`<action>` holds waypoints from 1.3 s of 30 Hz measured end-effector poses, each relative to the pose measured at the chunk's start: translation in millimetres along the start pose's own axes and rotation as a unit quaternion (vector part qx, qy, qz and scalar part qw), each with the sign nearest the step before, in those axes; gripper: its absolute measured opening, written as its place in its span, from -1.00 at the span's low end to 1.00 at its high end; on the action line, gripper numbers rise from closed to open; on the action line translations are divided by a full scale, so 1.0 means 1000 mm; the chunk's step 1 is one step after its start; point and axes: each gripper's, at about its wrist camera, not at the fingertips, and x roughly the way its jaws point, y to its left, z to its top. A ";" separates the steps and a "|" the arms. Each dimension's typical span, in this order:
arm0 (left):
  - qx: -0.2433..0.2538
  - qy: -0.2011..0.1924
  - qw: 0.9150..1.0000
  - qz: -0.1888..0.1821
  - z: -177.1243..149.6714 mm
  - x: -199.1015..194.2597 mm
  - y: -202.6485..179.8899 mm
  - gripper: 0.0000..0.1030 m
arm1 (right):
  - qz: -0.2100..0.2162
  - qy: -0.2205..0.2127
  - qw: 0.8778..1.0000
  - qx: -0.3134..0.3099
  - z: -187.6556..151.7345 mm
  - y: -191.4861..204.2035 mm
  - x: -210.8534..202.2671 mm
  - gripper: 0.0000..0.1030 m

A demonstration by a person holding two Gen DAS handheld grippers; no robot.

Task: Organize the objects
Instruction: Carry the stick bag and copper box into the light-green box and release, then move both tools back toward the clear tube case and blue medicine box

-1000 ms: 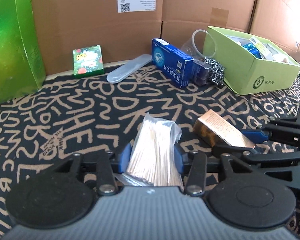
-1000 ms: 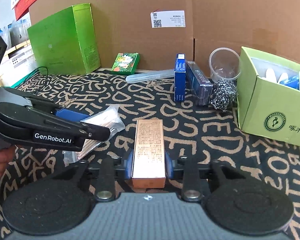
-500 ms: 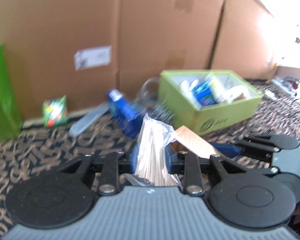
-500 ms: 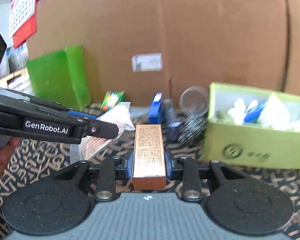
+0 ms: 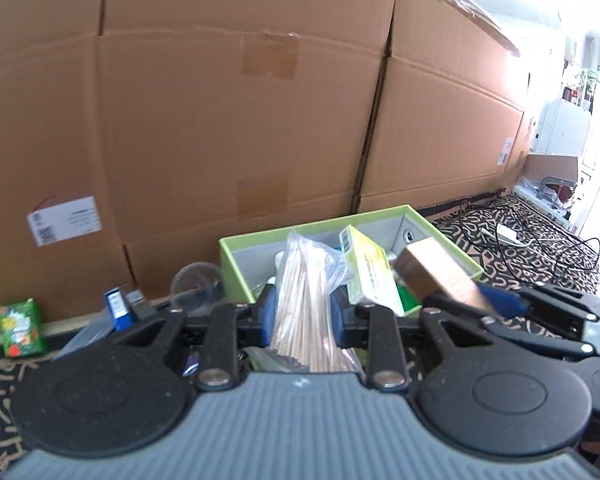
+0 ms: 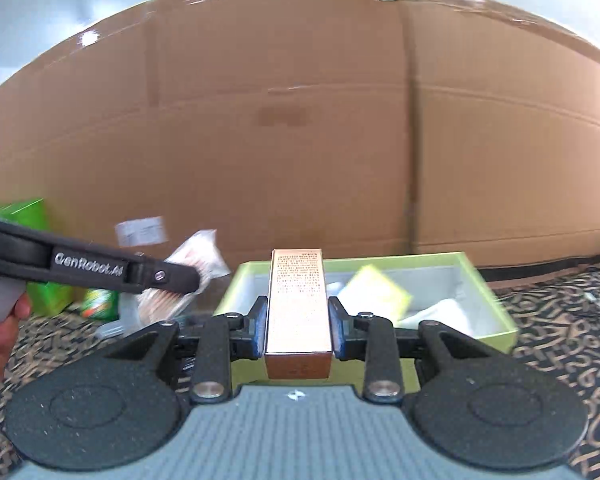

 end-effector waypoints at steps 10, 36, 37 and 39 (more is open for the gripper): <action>0.000 0.040 0.999 0.024 0.014 0.086 -0.010 -0.48 | -0.069 0.008 0.997 0.046 0.008 -0.065 0.059 -0.33; -0.026 -0.021 0.997 0.071 -0.008 0.060 0.000 1.00 | -0.071 -0.009 0.997 0.017 -0.003 -0.064 0.055 0.49; -0.029 -0.023 0.997 0.072 -0.009 0.054 0.001 1.00 | -0.069 -0.013 0.997 0.017 -0.001 -0.061 0.051 0.54; -0.034 -0.029 0.996 0.074 -0.010 0.042 0.004 1.00 | -0.063 -0.022 0.998 0.015 0.003 -0.054 0.042 0.62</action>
